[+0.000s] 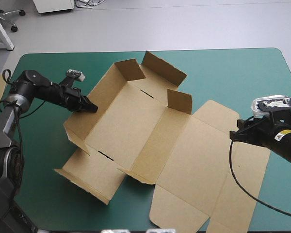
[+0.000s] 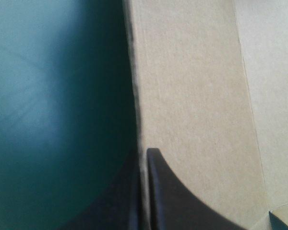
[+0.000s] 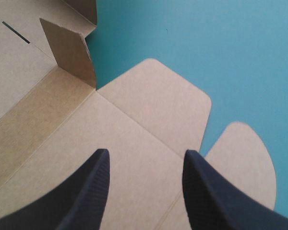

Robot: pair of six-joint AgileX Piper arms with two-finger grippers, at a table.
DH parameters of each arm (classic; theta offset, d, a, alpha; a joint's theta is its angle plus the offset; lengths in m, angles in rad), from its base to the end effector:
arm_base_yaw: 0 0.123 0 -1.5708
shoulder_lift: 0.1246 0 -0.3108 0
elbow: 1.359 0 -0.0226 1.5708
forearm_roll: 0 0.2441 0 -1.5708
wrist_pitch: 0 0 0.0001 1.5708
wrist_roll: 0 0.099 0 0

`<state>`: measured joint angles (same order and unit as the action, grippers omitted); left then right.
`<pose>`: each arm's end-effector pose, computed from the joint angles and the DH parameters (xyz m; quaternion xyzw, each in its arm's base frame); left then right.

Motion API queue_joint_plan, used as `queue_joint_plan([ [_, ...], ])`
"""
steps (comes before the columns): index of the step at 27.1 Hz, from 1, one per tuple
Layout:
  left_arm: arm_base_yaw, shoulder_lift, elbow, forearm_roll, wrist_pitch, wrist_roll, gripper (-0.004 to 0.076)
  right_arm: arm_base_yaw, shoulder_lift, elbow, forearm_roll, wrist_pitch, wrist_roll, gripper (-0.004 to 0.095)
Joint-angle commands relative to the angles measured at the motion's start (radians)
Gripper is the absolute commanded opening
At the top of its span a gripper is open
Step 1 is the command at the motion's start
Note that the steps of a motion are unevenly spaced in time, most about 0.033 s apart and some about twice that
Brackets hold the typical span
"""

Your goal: Fold the box

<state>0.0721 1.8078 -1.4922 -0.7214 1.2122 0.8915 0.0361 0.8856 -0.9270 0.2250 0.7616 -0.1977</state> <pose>0.3743 -0.0344 0.3048 0.2783 0.8971 -0.2712 0.2105 0.1528 0.0208 0.3830 -0.0662 0.8847 0.0692 0.4561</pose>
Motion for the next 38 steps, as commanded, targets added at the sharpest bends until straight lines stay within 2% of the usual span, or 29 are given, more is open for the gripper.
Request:
queue_joint_plan([
  [1,-0.051,-0.042,-0.159,0.019,0.028,0.01,-0.0014,-0.009,-0.006,-0.037,0.014,-0.052,-0.005,0.0429],
  [4,-0.123,-0.013,-0.323,0.166,0.08,0.088,-0.0014,-0.009,-0.006,-0.037,0.016,-0.047,-0.007,0.0424],
  [7,-0.197,0.026,-0.465,0.318,0.078,0.195,-0.0014,-0.009,-0.006,-0.037,0.023,-0.017,-0.007,0.0424],
  [10,-0.228,0.043,-0.534,0.356,0.065,0.287,-0.0014,-0.009,-0.006,-0.037,0.023,-0.009,-0.007,0.0424],
  [17,-0.336,0.049,-0.58,0.472,-0.094,0.434,-0.0014,-0.009,-0.006,-0.037,0.026,-0.016,-0.007,0.0421],
  [23,-0.463,0.039,-0.582,0.599,-0.257,0.426,-0.0015,-0.009,-0.006,-0.037,0.023,-0.053,-0.008,0.0421],
  [26,-0.513,0.029,-0.582,0.615,-0.251,0.381,-0.0015,-0.009,-0.006,-0.039,0.021,-0.058,-0.008,0.042],
  [29,-0.565,0.022,-0.568,0.689,-0.247,0.25,-0.0015,-0.009,-0.006,-0.047,0.002,-0.06,-0.008,0.0421],
  [34,-0.658,-0.046,-0.431,0.877,-0.333,0.159,-0.0015,-0.009,-0.006,-0.076,0.0,-0.053,0.0,0.0421],
  [38,-0.691,-0.131,-0.269,0.955,-0.46,0.025,-0.0015,-0.009,-0.006,-0.103,-0.004,-0.023,0.0,0.0421],
])
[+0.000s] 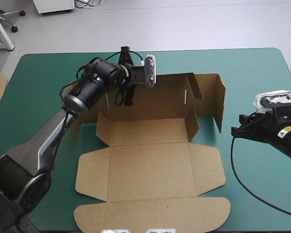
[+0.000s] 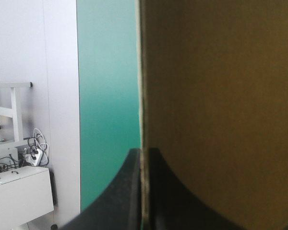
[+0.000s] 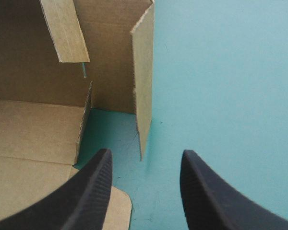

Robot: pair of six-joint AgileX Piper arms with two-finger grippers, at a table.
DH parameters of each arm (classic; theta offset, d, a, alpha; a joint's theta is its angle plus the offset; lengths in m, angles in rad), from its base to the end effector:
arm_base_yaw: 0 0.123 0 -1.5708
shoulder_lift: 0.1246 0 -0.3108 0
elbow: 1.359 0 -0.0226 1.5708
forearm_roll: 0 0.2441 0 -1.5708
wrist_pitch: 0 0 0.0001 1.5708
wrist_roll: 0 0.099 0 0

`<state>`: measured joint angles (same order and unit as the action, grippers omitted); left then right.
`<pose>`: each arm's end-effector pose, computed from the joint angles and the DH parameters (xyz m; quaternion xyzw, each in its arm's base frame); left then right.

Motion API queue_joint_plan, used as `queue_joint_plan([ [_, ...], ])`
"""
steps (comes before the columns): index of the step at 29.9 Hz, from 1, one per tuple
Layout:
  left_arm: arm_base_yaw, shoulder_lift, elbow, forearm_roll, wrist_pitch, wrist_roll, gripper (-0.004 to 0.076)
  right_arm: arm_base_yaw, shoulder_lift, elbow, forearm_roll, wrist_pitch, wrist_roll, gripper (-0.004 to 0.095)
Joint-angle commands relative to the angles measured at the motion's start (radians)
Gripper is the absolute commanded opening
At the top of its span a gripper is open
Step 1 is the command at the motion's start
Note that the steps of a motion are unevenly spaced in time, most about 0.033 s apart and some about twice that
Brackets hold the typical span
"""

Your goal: Fold the box

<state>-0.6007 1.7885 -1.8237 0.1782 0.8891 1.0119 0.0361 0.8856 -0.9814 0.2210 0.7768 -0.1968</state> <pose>0.3500 -0.2233 0.4005 0.6785 0.6167 0.1633 0.3641 0.1517 0.0207 0.3991 -0.0690 0.8756 0.0674 0.4734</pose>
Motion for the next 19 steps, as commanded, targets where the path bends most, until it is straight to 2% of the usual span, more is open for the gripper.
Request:
queue_joint_plan([
  [1,-0.023,-0.14,0.108,0.056,-0.174,-0.107,-0.0015,-0.009,-0.006,-0.056,-0.006,-0.029,-0.001,0.0421],
  [6,-0.059,-0.266,0.312,0.075,-0.332,-0.163,-0.0015,-0.009,-0.006,-0.101,-0.063,-0.003,0.069,0.0421],
  [8,-0.08,-0.304,0.38,0.124,-0.354,-0.228,-0.0015,-0.009,-0.006,-0.127,-0.078,0.017,0.089,0.0421],
  [19,-0.248,-0.35,0.529,0.459,-0.268,-0.595,-0.0015,-0.009,0.158,-0.343,-0.079,0.167,0.095,0.0421],
])
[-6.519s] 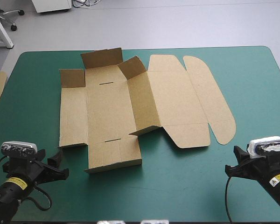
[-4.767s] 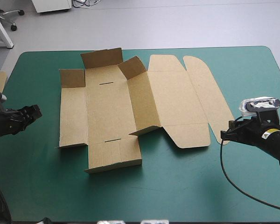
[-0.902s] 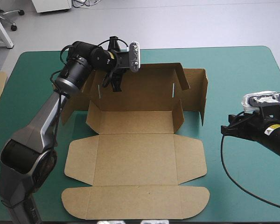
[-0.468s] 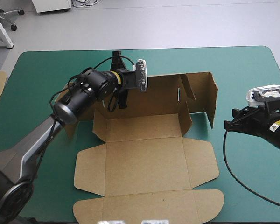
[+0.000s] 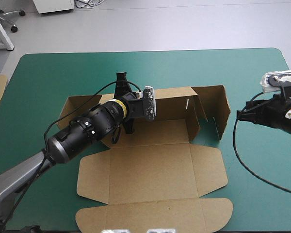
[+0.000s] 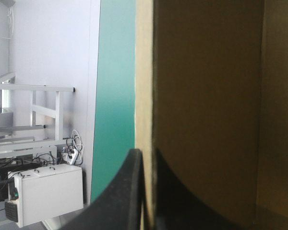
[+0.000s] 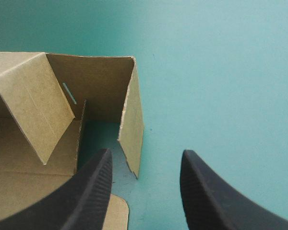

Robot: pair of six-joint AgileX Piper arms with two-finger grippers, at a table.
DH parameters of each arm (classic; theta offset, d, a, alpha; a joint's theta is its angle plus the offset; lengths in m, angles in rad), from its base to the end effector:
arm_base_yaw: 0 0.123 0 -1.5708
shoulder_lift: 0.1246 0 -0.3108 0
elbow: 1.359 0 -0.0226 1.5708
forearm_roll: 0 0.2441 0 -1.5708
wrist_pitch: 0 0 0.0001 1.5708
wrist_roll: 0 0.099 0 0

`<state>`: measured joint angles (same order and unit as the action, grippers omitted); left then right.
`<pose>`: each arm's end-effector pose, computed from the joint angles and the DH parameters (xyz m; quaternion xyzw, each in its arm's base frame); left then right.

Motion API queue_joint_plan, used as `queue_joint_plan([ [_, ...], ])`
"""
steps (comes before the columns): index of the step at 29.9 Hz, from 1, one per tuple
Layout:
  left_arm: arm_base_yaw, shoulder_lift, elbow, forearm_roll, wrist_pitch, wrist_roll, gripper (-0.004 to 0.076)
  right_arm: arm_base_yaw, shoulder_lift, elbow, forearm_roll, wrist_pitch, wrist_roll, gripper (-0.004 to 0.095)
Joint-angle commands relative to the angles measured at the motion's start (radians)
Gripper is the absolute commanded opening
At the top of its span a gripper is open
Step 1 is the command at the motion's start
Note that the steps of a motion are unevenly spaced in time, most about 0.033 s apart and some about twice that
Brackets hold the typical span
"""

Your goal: Fold the box

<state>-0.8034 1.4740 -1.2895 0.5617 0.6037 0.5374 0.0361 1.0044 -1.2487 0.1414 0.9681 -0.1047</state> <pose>0.2508 -0.2168 0.3771 0.6516 0.5954 0.1830 0.4329 0.1693 0.0176 0.4466 -0.0531 0.8891 0.0545 0.4513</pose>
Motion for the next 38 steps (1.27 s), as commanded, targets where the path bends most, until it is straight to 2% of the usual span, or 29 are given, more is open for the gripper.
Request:
queue_joint_plan([
  [1,-0.058,-0.035,-0.003,0.105,0.028,-0.154,-0.0015,-0.009,0.059,-0.1,0.001,-0.016,0.006,0.0421],
  [7,-0.102,-0.035,0.002,0.294,0.111,-0.368,-0.0015,-0.009,0.208,-0.243,0.006,0.035,0.006,0.0421],
  [13,-0.102,-0.033,0.01,0.368,0.1,-0.437,-0.0015,-0.009,0.356,-0.398,0.011,0.065,0.006,0.0421],
  [21,-0.102,-0.033,0.13,0.662,0.042,-0.618,-0.0015,-0.009,0.493,-0.553,0.043,0.101,-0.005,0.042],
  [27,-0.102,-0.033,0.194,0.919,0.032,-0.797,-0.0015,-0.028,0.576,-0.619,0.055,0.098,-0.005,0.042],
  [32,-0.125,-0.033,0.266,1.205,0.056,-1.031,-0.0015,-0.075,0.648,-0.658,0.094,0.098,-0.005,0.042],
  [38,-0.13,-0.032,0.281,1.202,0.055,-1.056,-0.0015,-0.094,0.731,-0.688,0.204,0.091,-0.087,0.042],
])
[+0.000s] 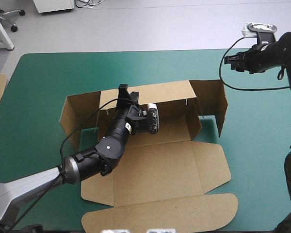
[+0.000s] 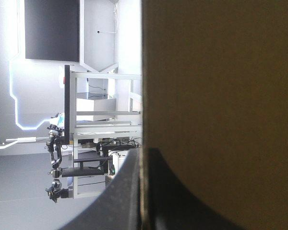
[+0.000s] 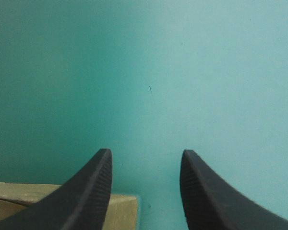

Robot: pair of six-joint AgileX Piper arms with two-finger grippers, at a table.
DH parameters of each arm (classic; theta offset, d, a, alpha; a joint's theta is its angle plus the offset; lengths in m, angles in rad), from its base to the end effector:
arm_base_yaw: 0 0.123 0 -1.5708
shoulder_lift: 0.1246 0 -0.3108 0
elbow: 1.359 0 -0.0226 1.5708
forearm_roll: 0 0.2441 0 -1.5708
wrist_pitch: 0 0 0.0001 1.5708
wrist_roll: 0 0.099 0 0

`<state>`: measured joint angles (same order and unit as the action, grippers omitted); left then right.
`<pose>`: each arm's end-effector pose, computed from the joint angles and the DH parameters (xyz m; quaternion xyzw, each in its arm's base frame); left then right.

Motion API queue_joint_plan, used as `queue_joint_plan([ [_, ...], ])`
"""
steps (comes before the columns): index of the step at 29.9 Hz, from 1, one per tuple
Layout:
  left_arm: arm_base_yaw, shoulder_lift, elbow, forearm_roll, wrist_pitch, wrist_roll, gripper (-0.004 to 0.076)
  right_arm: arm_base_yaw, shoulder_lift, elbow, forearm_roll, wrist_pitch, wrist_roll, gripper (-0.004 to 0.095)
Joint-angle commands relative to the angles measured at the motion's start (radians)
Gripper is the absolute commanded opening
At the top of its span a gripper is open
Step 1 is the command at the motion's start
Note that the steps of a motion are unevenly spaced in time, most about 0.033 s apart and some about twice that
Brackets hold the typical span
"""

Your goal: Fold the box

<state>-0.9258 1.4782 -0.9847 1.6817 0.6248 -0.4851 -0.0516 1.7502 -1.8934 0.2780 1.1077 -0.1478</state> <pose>0.2380 -0.2205 0.3321 0.5955 0.5252 0.3273 0.5122 0.3887 0.0043 0.4244 -0.0287 0.9311 0.1034 0.3486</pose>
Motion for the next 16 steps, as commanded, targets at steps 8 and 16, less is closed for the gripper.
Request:
queue_joint_plan([
  [8,-0.008,-0.019,-0.024,0.08,0.023,-0.034,-0.0014,-0.006,0.06,-0.052,0.117,-0.078,-0.07,0.0398],
  [16,-0.008,-0.015,-0.024,0.082,0.025,-0.034,-0.0015,0.002,0.126,-0.07,0.161,-0.04,-0.103,0.0398],
])
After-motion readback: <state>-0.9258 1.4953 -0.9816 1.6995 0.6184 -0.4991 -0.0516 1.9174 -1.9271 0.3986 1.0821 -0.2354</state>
